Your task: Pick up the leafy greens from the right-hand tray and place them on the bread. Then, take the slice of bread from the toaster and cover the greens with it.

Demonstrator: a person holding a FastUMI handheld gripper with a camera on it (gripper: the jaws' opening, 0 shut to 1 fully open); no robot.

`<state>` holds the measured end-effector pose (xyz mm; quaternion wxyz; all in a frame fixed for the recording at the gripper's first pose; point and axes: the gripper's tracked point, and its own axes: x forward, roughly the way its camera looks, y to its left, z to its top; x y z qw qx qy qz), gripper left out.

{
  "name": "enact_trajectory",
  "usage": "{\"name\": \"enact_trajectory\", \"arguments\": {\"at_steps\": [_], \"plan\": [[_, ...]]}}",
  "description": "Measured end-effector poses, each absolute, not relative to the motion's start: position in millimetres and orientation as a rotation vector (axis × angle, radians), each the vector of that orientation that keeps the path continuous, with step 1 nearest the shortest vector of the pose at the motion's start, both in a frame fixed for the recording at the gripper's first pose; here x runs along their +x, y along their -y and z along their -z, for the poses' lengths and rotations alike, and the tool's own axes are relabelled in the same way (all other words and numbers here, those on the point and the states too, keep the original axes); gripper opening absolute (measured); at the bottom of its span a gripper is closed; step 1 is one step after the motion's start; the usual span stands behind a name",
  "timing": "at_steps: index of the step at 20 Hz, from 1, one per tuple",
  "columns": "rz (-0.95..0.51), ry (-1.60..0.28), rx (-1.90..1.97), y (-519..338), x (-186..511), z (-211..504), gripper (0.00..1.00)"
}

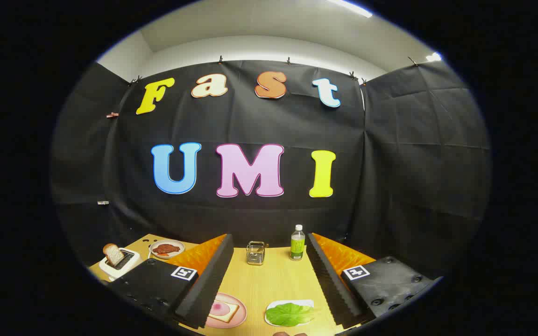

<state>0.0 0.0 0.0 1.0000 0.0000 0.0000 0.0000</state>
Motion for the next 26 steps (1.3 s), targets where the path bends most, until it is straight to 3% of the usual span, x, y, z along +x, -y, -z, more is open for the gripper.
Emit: {"name": "enact_trajectory", "arguments": {"at_steps": [14,26], "plan": [[0.086,-0.021,-0.030,-12,-11,13,0.97],[0.002,-0.037,-0.040,-8,13,24,0.97]]}}
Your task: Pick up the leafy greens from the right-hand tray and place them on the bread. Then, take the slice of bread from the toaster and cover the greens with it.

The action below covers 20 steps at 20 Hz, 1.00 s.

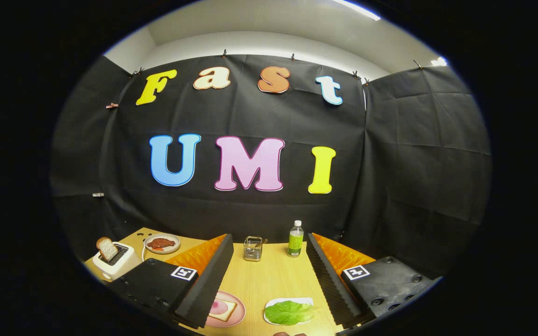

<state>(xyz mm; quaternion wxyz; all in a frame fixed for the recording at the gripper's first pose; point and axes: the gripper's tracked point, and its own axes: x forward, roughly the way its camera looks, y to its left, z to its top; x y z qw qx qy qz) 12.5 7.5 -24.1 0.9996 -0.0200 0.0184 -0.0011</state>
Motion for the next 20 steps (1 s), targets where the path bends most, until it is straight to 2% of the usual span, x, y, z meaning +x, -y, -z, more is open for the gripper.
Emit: {"name": "enact_trajectory", "arguments": {"at_steps": [13,20], "plan": [[-0.118,-0.255,-0.081,30,39,124,0.98],[-0.214,-0.494,-0.105,47,43,222,0.98]]}}
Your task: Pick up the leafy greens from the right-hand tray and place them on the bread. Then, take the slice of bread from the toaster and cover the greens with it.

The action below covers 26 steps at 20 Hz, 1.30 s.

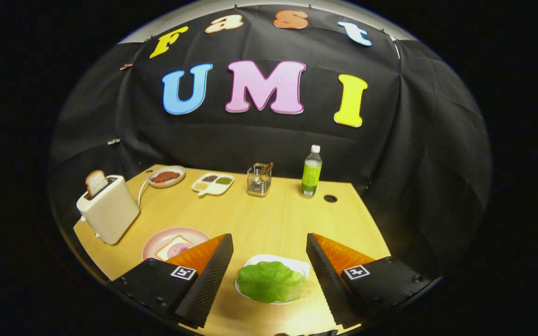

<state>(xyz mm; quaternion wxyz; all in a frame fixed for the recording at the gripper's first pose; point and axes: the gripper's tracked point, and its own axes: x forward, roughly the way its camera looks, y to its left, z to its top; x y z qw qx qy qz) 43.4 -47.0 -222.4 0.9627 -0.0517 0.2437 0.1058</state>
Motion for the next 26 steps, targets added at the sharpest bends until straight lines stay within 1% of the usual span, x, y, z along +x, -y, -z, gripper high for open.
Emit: {"name": "enact_trajectory", "arguments": {"at_steps": [3,10,16,22,24,26], "plan": [[-0.243,-0.588,-0.111,53,40,260,0.98],[-0.291,-0.741,-0.135,59,47,327,0.98],[-0.291,-0.840,-0.159,69,39,369,0.98],[-0.307,-0.894,-0.129,69,41,388,0.99],[-0.318,-0.897,-0.124,67,41,390,0.98],[-0.329,-0.896,-0.142,68,40,390,0.91]]}}
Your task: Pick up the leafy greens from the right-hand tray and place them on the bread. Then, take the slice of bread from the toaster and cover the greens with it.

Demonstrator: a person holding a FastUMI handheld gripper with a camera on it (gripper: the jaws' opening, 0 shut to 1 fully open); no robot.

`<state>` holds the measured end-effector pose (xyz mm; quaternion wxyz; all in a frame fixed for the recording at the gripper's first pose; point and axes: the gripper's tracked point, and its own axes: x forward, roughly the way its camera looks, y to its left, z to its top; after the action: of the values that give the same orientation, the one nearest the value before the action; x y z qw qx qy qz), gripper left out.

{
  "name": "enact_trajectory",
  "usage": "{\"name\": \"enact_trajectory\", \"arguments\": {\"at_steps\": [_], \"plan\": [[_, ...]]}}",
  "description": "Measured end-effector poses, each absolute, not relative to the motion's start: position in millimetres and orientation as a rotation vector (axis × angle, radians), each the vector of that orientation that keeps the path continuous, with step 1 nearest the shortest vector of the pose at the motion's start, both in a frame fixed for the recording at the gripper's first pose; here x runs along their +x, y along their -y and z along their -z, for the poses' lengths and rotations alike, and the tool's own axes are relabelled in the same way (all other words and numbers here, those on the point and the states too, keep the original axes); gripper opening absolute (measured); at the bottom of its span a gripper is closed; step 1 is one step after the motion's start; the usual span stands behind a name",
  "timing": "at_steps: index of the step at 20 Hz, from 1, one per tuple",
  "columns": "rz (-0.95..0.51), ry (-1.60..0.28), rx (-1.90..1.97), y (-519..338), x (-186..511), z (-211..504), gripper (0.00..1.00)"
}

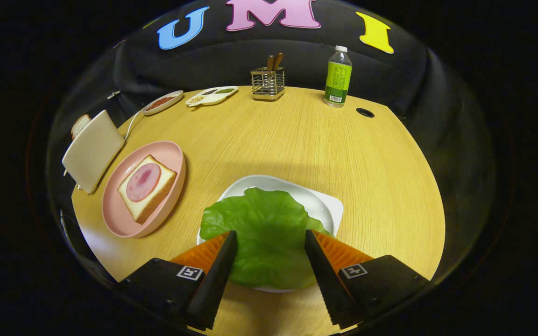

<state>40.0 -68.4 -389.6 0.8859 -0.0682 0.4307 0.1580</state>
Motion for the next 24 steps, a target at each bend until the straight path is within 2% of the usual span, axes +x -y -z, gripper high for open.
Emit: {"name": "enact_trajectory", "arguments": {"at_steps": [1,4,6,7,10,12,19,21,24], "plan": [[-0.332,-0.893,-0.138,68,41,389,0.90],[-0.326,-0.889,-0.163,70,39,391,0.56],[-0.313,-0.885,-0.166,71,40,391,0.52],[-0.306,-0.887,-0.160,71,40,391,0.39],[-0.317,-0.895,-0.183,67,40,392,0.36],[-0.301,-0.877,-0.223,67,41,391,0.17],[-0.286,-0.910,-0.252,63,39,391,0.16],[-0.279,-0.946,-0.193,63,44,397,0.09],[-0.271,-0.988,-0.113,61,44,390,0.05]]}}
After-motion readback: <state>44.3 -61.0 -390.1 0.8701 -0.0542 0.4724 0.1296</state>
